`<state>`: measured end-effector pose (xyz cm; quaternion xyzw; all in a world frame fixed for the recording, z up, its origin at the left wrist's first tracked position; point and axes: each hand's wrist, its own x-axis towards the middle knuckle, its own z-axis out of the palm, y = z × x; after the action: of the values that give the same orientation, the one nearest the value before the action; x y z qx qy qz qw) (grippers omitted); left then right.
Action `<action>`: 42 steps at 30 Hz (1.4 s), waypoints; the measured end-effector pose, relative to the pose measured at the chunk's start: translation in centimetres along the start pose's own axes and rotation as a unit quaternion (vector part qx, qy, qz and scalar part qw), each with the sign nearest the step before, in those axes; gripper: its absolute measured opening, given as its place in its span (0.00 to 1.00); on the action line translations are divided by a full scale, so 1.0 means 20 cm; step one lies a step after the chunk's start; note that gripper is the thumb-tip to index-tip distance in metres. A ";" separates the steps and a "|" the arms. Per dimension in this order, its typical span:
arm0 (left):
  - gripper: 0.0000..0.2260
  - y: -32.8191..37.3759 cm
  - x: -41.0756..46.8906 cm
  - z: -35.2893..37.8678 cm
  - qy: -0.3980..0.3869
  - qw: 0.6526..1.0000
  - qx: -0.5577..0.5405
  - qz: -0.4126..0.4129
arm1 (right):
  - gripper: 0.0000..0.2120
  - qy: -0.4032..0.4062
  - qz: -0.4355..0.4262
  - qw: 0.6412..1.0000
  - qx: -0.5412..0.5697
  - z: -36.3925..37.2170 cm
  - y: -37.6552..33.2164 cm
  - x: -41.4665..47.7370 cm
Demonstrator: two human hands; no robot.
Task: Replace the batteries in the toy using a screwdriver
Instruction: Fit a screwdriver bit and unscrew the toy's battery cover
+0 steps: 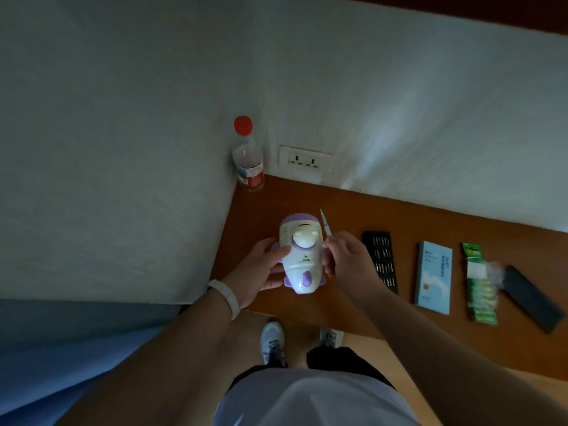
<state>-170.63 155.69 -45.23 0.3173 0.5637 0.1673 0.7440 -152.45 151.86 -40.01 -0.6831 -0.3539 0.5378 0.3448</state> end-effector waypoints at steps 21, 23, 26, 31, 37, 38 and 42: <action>0.31 0.01 0.00 0.07 -0.053 0.996 -0.029 0.065 | 0.12 0.017 -0.001 0.996 0.087 -0.01 -0.03 -0.07; 0.32 0.05 -0.05 0.08 -0.057 0.994 -0.035 0.091 | 0.11 0.021 -0.018 0.995 0.097 -0.02 -0.09 -0.13; 0.37 0.10 -0.12 0.10 -0.062 0.987 -0.064 0.132 | 0.12 0.027 -0.050 0.994 0.090 -0.04 -0.18 -0.23; 0.37 0.21 -0.24 0.15 -0.094 0.970 -0.088 0.204 | 0.12 0.032 -0.113 0.991 0.066 -0.09 -0.34 -0.42; 0.36 0.39 -0.44 0.26 -0.066 0.954 -0.078 0.280 | 0.14 0.057 -0.185 0.981 -0.033 -0.23 -0.43 -0.56; 0.35 0.41 -0.48 0.29 -0.056 0.952 -0.078 0.291 | 0.12 0.062 -0.190 0.979 -0.041 -0.27 -0.44 -0.58; 0.32 0.50 -0.61 0.40 -0.018 0.944 -0.073 0.320 | 0.11 0.085 -0.232 0.965 -0.090 -0.42 -0.48 -0.65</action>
<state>-165.68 153.46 -28.39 0.4293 0.4051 0.4316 0.6822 -147.57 144.88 -23.91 -0.6537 -0.5194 0.3488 0.4256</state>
